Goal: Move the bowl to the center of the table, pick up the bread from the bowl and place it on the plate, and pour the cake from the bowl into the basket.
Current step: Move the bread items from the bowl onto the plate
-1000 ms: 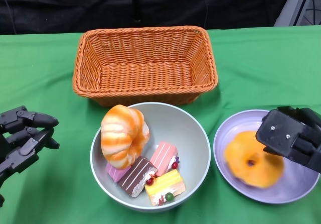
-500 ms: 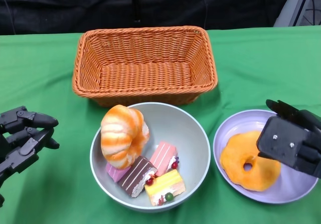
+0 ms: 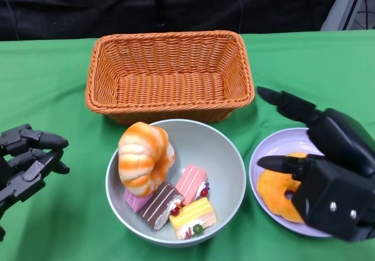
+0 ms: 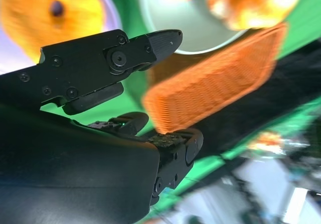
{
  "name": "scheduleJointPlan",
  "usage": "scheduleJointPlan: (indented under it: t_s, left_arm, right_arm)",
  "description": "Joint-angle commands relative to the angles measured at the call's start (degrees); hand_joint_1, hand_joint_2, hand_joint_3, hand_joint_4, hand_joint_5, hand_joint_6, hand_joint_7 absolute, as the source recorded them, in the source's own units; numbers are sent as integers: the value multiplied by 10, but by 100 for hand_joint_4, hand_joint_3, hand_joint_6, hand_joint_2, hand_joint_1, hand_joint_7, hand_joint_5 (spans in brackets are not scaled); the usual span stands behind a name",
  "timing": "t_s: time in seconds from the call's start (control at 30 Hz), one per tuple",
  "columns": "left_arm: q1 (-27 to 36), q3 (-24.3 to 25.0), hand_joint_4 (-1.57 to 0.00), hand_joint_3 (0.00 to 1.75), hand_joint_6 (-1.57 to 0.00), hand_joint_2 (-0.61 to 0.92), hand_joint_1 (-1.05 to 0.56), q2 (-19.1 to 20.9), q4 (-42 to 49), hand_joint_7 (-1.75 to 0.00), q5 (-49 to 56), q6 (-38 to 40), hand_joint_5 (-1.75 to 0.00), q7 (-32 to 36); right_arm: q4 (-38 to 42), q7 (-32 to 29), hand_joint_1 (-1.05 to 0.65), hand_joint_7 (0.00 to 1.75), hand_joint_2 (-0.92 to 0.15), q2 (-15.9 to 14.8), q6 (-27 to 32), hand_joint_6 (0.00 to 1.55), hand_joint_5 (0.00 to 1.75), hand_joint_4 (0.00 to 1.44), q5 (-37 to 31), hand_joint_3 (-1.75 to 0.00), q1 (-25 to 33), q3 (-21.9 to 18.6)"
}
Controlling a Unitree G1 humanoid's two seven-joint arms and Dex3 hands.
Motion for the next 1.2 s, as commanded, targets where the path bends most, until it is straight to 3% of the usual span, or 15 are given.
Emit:
scheduleJointPlan:
  t_s: [0.03,0.23,0.43,0.57,0.83,1.2]
  left_arm:
    - [1,5,-75,33,-95,92,-11,6,-2,-70,-3,-2,-129,4]
    - [1,5,-76,33,-95,92,-11,5,-4,-70,-7,1,-129,2]
    - [-1,6,-75,34,-95,92,-9,7,1,-69,-8,2,-128,0]
    - [-2,6,-77,30,-97,92,-12,6,2,-68,-7,1,-127,-1]
    - [-1,4,-77,29,-95,92,-15,0,0,-67,-5,-3,-127,1]
    - [-5,3,-76,32,-94,92,-14,3,10,-69,-7,-3,-129,-6]
  right_arm:
    - [-1,1,-55,4,-90,-2,-35,43,13,54,-8,0,-12,13]
    - [-2,37,-57,2,-89,5,-17,44,9,52,-14,0,-37,39]
    - [68,54,-57,1,-88,21,-54,44,5,49,-16,0,-94,76]
    - [93,52,-59,0,-87,34,-62,44,4,48,-26,0,-116,91]
    - [208,31,-60,0,-86,87,-77,41,2,46,-69,0,-201,136]
    - [332,3,-61,0,-88,118,-118,34,0,35,-106,-1,-276,166]
